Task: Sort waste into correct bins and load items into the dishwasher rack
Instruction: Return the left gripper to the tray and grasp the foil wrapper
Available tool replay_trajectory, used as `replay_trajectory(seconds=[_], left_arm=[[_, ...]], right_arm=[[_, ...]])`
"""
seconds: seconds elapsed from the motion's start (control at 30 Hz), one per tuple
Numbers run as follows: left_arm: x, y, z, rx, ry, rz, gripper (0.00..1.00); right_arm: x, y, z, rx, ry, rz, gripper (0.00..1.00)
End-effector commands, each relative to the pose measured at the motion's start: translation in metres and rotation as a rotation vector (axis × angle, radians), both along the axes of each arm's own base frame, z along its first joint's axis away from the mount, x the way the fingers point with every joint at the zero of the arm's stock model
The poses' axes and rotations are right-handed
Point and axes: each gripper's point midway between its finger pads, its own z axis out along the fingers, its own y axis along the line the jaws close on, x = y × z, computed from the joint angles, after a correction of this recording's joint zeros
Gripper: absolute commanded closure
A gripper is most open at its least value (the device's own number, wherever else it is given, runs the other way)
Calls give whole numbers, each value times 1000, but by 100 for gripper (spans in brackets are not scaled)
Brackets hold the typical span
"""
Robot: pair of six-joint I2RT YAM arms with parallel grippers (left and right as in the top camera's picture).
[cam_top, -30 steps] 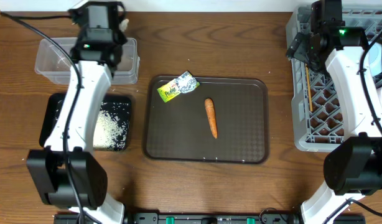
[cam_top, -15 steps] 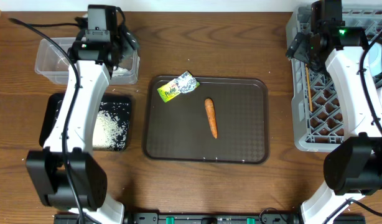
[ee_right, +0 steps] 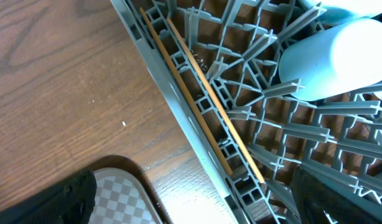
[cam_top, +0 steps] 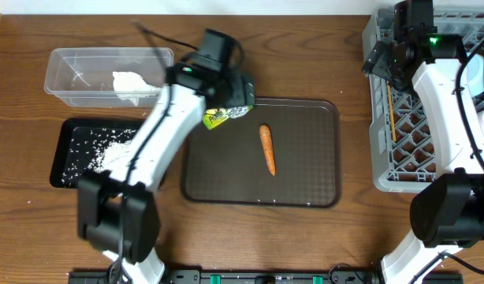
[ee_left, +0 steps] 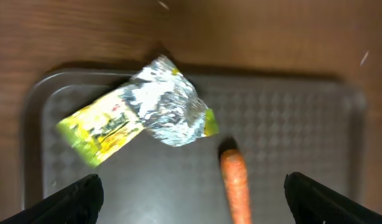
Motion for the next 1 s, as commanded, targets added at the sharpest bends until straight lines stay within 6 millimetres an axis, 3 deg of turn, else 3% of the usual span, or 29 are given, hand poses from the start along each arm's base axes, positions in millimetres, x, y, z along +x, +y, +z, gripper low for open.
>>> replay_trajectory(seconds=[0.0, 0.23, 0.43, 0.53, 0.67, 0.83, 0.87, 0.97], left_arm=[[-5, -5, -24, 172, -32, -259, 4], [-1, -5, -63, 316, -14, -398, 4], [16, 5, -95, 411, -15, -370, 6], [23, 3, -108, 420, -23, -375, 11], [31, 6, -108, 446, -49, -357, 49], [38, 14, -94, 494, -87, -326, 88], [38, 15, -90, 498, -93, -322, 94], [41, 17, -65, 492, -141, -288, 94]], right_arm=[[0, -4, -2, -4, 3, -23, 1], [0, -4, -2, -4, 3, -23, 1], [0, -4, -2, -4, 3, -23, 1], [0, -4, -2, -4, 3, -23, 1], [0, -4, -2, -4, 3, -23, 1], [0, -4, -2, -4, 3, -23, 1], [0, -4, -2, -4, 3, -23, 1], [0, -4, -2, -4, 3, -23, 1]])
